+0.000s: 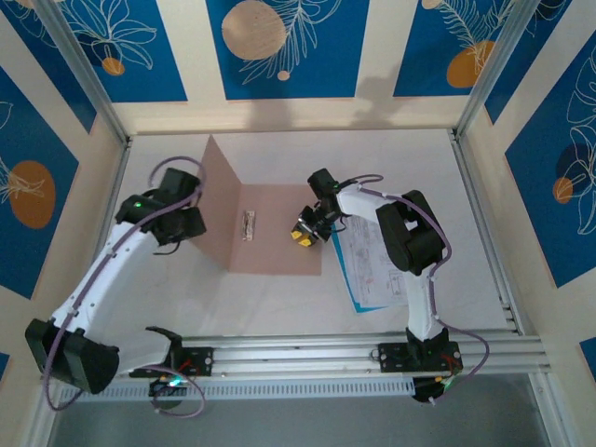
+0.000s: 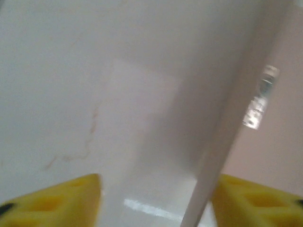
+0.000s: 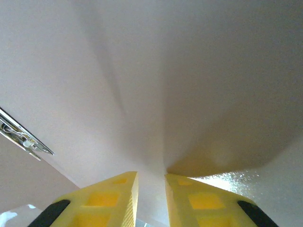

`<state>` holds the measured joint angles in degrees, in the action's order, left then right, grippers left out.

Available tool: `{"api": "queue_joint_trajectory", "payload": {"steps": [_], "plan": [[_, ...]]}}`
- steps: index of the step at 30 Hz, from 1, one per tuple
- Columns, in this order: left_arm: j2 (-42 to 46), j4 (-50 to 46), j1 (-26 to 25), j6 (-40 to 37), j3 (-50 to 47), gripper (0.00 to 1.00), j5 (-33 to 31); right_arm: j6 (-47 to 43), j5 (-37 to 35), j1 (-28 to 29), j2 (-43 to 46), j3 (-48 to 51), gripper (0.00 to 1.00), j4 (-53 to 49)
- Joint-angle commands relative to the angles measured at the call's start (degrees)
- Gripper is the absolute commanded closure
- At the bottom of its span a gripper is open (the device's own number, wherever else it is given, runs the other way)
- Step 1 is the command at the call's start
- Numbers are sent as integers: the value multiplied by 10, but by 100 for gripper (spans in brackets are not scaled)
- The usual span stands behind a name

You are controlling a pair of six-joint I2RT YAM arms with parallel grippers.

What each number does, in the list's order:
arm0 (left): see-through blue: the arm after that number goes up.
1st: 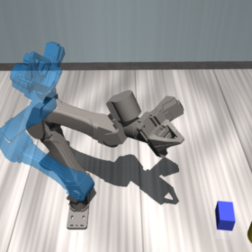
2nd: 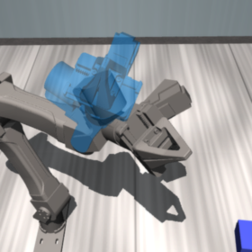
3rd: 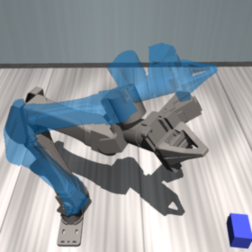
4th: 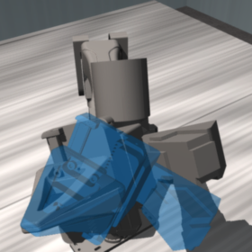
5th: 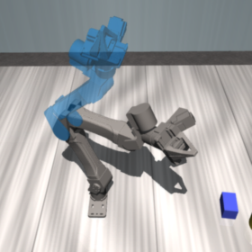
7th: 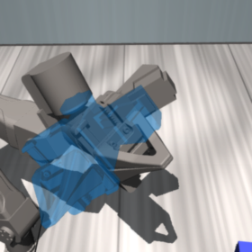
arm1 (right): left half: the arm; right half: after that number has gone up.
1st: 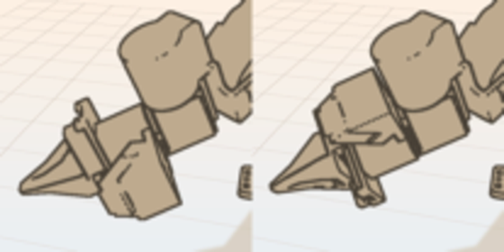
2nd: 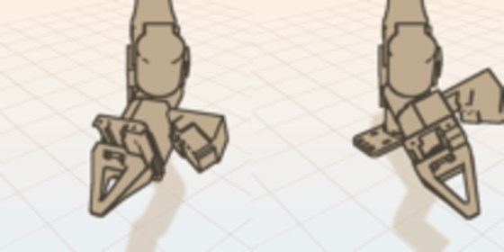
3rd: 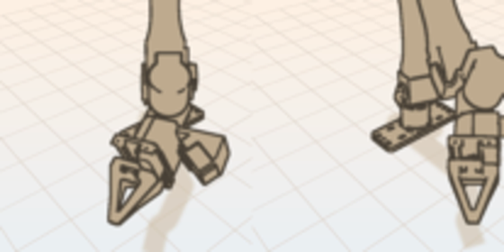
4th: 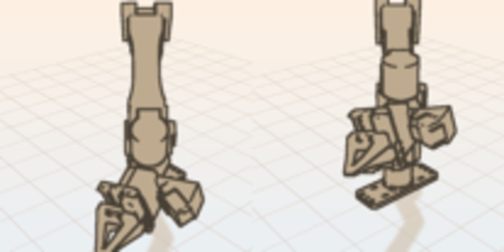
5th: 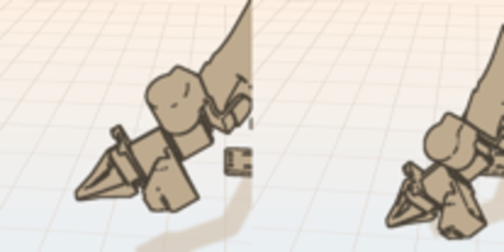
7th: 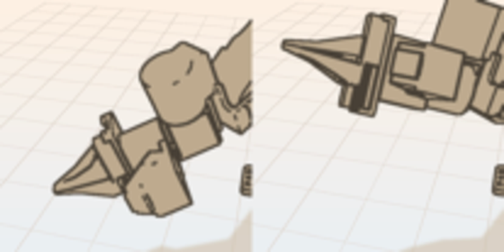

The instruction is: Put the files into the folder

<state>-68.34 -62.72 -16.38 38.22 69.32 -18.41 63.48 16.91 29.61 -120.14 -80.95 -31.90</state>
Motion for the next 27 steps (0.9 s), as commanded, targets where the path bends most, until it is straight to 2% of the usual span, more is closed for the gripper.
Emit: {"api": "queue_joint_trajectory", "payload": {"steps": [1,4,9,12,14,16,18,21,24,27], "plan": [[37,-64,105,62,-17,28,53,-5,-14,-1,-18,2,75,-62],[52,-60,160,91,-8,25,92,-6,-8,0,-13,-9,75,-60],[17,-57,162,114,54,26,135,-22,-10,2,2,-47,74,-77],[-8,-23,149,104,63,34,197,-35,-12,1,19,-69,70,-86],[-32,20,118,81,58,40,246,-51,-24,-1,41,-80,63,-90],[-73,33,61,61,69,45,260,-66,-46,-5,72,-78,57,-99],[-120,42,0,44,83,50,262,-72,-60,-18,105,-58,57,-109],[-195,60,-81,30,102,60,255,-67,-65,-55,167,19,58,-107],[-274,74,-137,23,130,67,250,-66,-69,-99,234,111,58,-110],[-352,76,-176,5,167,70,235,-69,-70,-139,291,190,58,-139]]}}
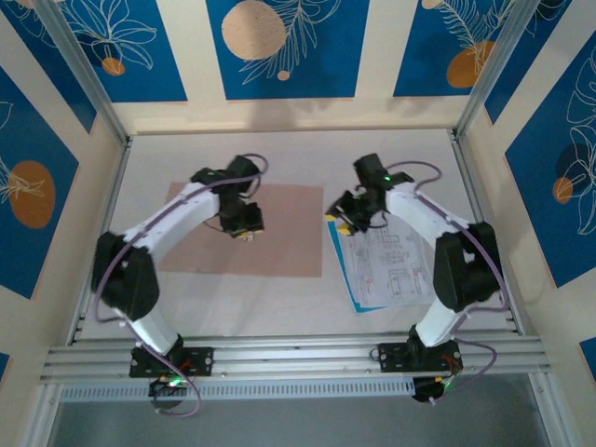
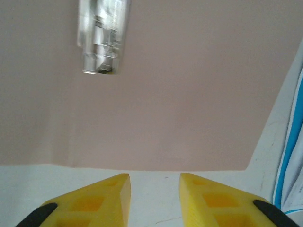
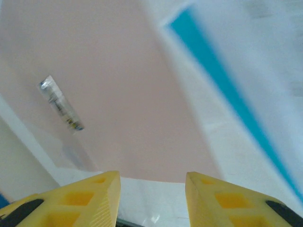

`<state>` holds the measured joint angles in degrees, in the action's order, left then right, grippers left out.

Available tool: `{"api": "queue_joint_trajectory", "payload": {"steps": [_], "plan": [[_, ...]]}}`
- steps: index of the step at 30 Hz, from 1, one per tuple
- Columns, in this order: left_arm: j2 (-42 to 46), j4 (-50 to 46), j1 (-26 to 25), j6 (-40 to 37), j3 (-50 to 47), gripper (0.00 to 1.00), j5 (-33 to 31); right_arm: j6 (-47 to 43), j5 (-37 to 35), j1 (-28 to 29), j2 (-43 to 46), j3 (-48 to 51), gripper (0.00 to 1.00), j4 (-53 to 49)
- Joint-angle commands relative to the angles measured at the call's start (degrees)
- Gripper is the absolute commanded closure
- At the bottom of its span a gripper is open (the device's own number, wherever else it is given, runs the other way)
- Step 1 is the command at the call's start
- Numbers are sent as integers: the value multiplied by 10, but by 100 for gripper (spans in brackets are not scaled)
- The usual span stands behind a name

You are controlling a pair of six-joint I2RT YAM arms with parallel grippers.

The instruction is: Put the files into the folder

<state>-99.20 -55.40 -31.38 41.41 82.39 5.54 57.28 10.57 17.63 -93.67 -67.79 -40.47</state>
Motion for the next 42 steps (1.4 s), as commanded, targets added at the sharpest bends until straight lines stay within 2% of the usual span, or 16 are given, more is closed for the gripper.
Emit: {"api": "queue_joint_trajectory", "payload": {"steps": [1,6,10,17,23,33,42], "plan": [[-66,4,-35,-32,46,72,-5,-6,-5,-31,41,82,57,-65],[-148,21,-64,-56,70,78,1,21,6,-46,108,183,53,-84],[-181,34,-85,-68,67,81,10,56,2,-49,146,240,51,-80],[-208,61,-115,-80,36,86,23,51,-28,-103,161,278,51,-76],[-218,86,-140,-89,16,89,34,33,-37,-147,122,282,51,-59],[-234,109,-174,-97,20,91,35,25,-41,-147,32,240,52,-46],[-271,114,-189,-99,77,92,43,29,-32,-136,-27,184,53,-45]]}}
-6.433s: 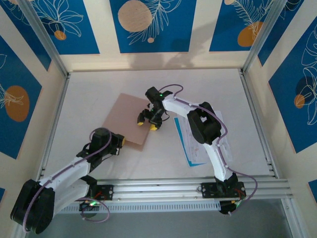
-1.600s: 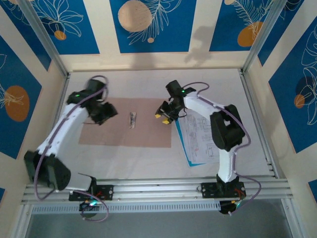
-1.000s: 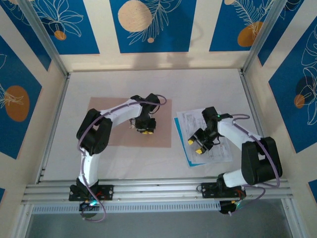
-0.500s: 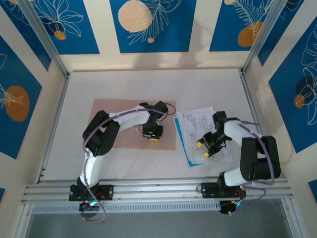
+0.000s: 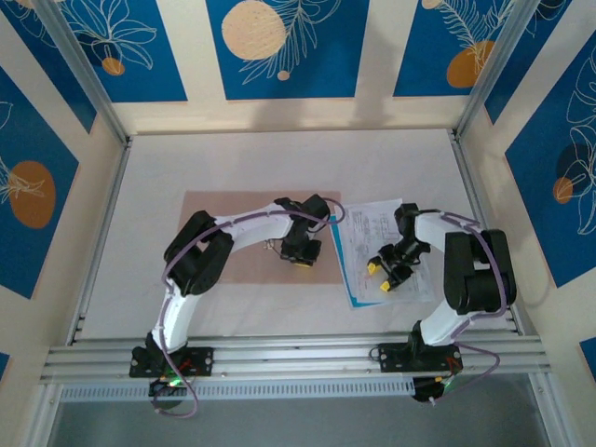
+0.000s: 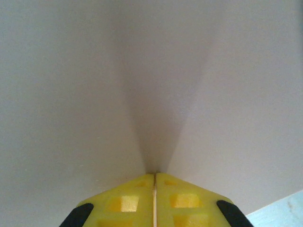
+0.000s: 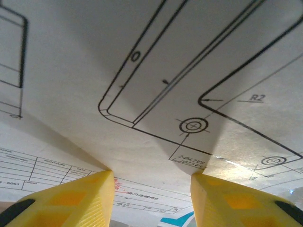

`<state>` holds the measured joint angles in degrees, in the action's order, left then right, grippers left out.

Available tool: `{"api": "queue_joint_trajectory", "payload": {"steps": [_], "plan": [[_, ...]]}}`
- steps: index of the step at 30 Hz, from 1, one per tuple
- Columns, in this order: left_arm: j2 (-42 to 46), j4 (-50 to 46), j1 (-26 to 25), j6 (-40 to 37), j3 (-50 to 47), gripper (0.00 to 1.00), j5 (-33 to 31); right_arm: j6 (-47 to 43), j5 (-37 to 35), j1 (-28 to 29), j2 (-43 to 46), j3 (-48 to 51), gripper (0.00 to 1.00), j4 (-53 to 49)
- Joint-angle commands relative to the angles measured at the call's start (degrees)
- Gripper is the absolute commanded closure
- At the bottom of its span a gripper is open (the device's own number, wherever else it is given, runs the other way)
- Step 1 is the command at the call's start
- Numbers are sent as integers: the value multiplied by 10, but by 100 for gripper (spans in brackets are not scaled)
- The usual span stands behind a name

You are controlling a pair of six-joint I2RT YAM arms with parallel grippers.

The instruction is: Put the files into the folder

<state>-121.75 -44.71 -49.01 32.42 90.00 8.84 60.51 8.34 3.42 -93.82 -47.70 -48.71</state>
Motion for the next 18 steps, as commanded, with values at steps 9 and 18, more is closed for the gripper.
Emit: {"api": "queue_joint_trajectory", "payload": {"steps": [9,18], "plan": [[-68,14,-21,-19,46,93,21,-4,-7,15,-78,-81,54,30],[19,0,10,10,74,69,-33,-2,9,27,-103,-118,56,32]]}}
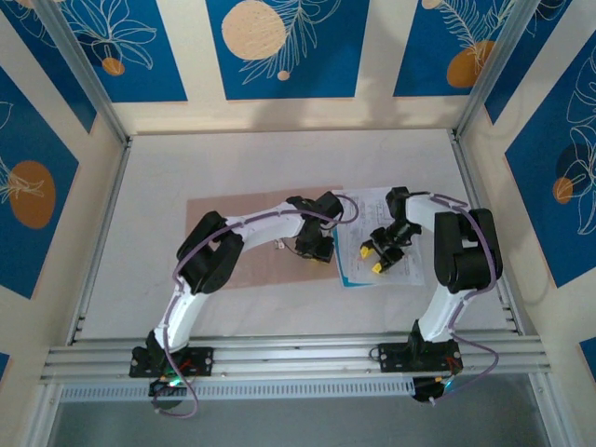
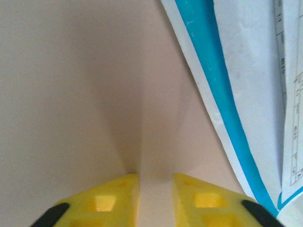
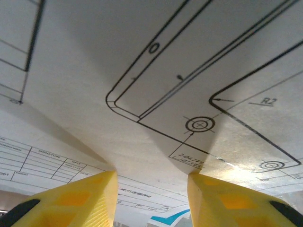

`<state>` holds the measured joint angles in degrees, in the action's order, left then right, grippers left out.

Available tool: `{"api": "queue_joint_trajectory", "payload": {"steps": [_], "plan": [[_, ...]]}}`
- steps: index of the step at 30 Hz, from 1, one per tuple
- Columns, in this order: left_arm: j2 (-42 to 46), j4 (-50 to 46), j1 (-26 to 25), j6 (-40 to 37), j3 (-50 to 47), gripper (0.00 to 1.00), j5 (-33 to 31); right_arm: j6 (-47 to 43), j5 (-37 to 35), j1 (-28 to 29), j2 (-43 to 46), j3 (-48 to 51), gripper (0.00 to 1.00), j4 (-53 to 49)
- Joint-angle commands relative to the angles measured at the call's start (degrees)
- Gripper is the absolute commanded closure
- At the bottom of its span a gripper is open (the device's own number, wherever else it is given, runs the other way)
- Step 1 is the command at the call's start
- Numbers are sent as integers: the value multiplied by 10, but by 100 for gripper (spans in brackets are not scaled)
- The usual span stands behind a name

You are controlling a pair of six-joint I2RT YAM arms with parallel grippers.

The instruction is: Put the files into the folder

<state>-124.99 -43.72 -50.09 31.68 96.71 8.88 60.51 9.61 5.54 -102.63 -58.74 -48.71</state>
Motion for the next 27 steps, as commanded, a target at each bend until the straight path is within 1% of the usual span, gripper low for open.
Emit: {"api": "queue_joint_trajectory", "payload": {"steps": [1,3,6,9,13,16,20,24,27], "plan": [[66,-16,36,25,1,64,-40,-1,-3,7,-11,-9,56,32],[90,-28,71,33,-17,58,-47,-2,-1,7,-1,-15,56,31],[110,-34,129,25,-48,57,-40,-10,-5,7,17,-33,54,17],[108,-50,179,1,-58,56,-39,-22,-17,-1,31,-54,52,-2],[82,-56,214,-33,-47,54,-37,-40,-26,-35,36,-63,50,-13],[52,-57,217,-50,-27,55,-26,-49,-24,-66,29,-61,50,-12],[26,-47,214,-48,-17,55,-10,-61,-36,-98,13,-64,50,-12],[8,-46,208,-45,-6,55,-7,-71,-46,-116,-1,-66,50,-14],[-11,-61,195,-44,10,55,-12,-71,-50,-120,-12,-66,50,-15]]}}
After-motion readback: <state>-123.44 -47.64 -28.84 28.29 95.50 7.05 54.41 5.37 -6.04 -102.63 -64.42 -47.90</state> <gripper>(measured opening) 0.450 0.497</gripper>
